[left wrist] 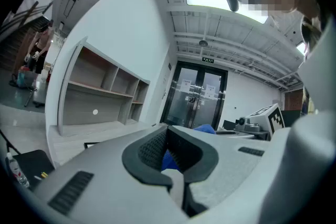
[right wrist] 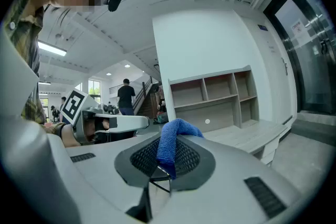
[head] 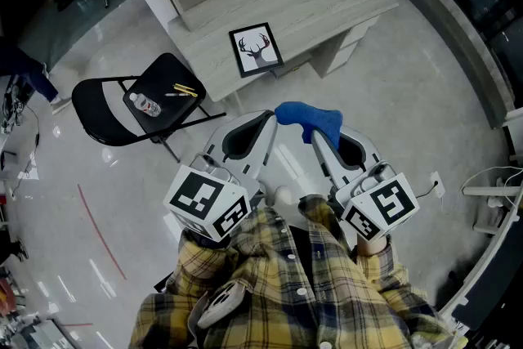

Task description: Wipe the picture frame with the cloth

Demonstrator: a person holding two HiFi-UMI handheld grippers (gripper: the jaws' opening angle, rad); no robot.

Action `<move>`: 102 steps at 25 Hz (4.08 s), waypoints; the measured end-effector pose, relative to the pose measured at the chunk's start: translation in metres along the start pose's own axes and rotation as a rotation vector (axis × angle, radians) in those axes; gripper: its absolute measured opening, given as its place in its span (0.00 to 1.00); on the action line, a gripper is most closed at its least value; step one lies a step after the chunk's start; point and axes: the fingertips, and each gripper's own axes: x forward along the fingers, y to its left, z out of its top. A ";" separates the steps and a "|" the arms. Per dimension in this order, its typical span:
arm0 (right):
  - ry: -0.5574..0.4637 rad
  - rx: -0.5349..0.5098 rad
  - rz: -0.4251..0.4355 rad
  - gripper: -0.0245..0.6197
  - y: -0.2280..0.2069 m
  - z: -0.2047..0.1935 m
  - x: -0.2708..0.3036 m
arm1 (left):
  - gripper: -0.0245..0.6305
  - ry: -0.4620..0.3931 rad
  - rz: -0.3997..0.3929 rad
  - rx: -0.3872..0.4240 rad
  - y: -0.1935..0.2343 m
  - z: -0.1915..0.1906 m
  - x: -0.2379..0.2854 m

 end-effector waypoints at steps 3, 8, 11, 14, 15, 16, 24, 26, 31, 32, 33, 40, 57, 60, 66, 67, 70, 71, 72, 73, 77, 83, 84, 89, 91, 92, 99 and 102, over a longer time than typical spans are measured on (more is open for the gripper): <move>-0.001 -0.003 0.003 0.10 -0.001 0.002 -0.003 | 0.04 0.000 0.001 0.003 -0.003 0.001 0.000; -0.011 0.010 0.005 0.10 -0.004 0.001 -0.014 | 0.04 -0.005 0.006 0.008 -0.013 -0.001 0.000; -0.017 0.018 0.007 0.10 -0.007 0.000 -0.021 | 0.04 -0.008 0.011 0.012 -0.018 -0.002 0.001; -0.026 0.020 0.008 0.10 -0.009 -0.003 -0.031 | 0.04 -0.014 0.017 0.019 -0.025 -0.004 0.000; -0.029 0.022 0.009 0.10 -0.010 -0.004 -0.033 | 0.04 -0.016 0.021 0.021 -0.027 -0.005 -0.001; -0.031 0.024 0.008 0.10 -0.011 -0.004 -0.036 | 0.04 -0.017 0.025 0.023 -0.028 -0.006 -0.001; -0.026 0.049 0.009 0.10 -0.018 -0.011 -0.038 | 0.04 -0.014 0.068 0.011 -0.017 -0.009 -0.003; -0.013 0.054 0.011 0.10 -0.022 -0.014 -0.031 | 0.04 -0.009 0.074 0.005 -0.009 -0.011 0.000; 0.006 0.063 0.013 0.10 -0.035 -0.014 0.003 | 0.04 -0.001 0.075 -0.006 0.024 -0.006 0.017; 0.008 0.064 0.010 0.10 -0.039 -0.013 0.012 | 0.04 0.000 0.072 -0.006 0.032 -0.003 0.022; 0.009 0.064 0.007 0.10 -0.043 -0.010 0.021 | 0.04 0.001 0.068 -0.007 0.041 0.001 0.028; 0.011 0.041 -0.010 0.10 -0.082 0.016 0.106 | 0.04 0.007 0.041 -0.003 0.118 0.031 0.078; 0.104 0.097 -0.073 0.10 -0.153 0.020 0.227 | 0.04 0.102 0.058 -0.099 0.246 0.033 0.142; 0.121 0.100 -0.041 0.10 -0.168 0.021 0.246 | 0.04 0.106 0.090 -0.113 0.261 0.033 0.156; 0.140 0.078 0.089 0.10 -0.204 0.033 0.290 | 0.04 0.068 0.209 -0.122 0.295 0.050 0.190; 0.141 0.073 0.116 0.10 -0.209 0.037 0.298 | 0.04 0.060 0.231 -0.122 0.300 0.055 0.196; 0.147 0.056 0.211 0.10 -0.222 0.046 0.320 | 0.04 0.029 0.300 -0.120 0.312 0.067 0.211; 0.149 0.049 0.244 0.10 -0.225 0.048 0.326 | 0.04 0.019 0.320 -0.120 0.316 0.070 0.215; 0.152 0.040 0.277 0.10 -0.227 0.050 0.332 | 0.04 0.013 0.341 -0.120 0.319 0.072 0.218; 0.156 0.031 0.311 0.10 -0.229 0.052 0.338 | 0.04 0.009 0.364 -0.123 0.322 0.073 0.221; 0.193 0.011 0.437 0.10 -0.232 0.054 0.357 | 0.04 0.015 0.462 -0.156 0.330 0.070 0.221; 0.269 0.038 0.519 0.10 -0.231 0.028 0.371 | 0.04 0.082 0.552 -0.226 0.348 0.029 0.212; 0.284 0.041 0.531 0.10 -0.229 0.022 0.372 | 0.05 0.097 0.560 -0.243 0.351 0.019 0.209; 0.351 0.060 0.540 0.10 -0.224 -0.007 0.376 | 0.05 0.175 0.600 -0.330 0.365 -0.037 0.196; 0.374 0.064 0.531 0.10 -0.223 -0.020 0.378 | 0.05 0.198 0.617 -0.369 0.372 -0.062 0.191; 0.384 0.064 0.527 0.10 -0.223 -0.026 0.379 | 0.05 0.210 0.619 -0.386 0.375 -0.075 0.189; 0.453 0.068 0.519 0.10 -0.209 -0.066 0.380 | 0.05 0.314 0.523 -0.491 0.381 -0.155 0.190; 0.468 0.081 0.521 0.10 -0.206 -0.075 0.381 | 0.05 0.345 0.524 -0.509 0.386 -0.178 0.190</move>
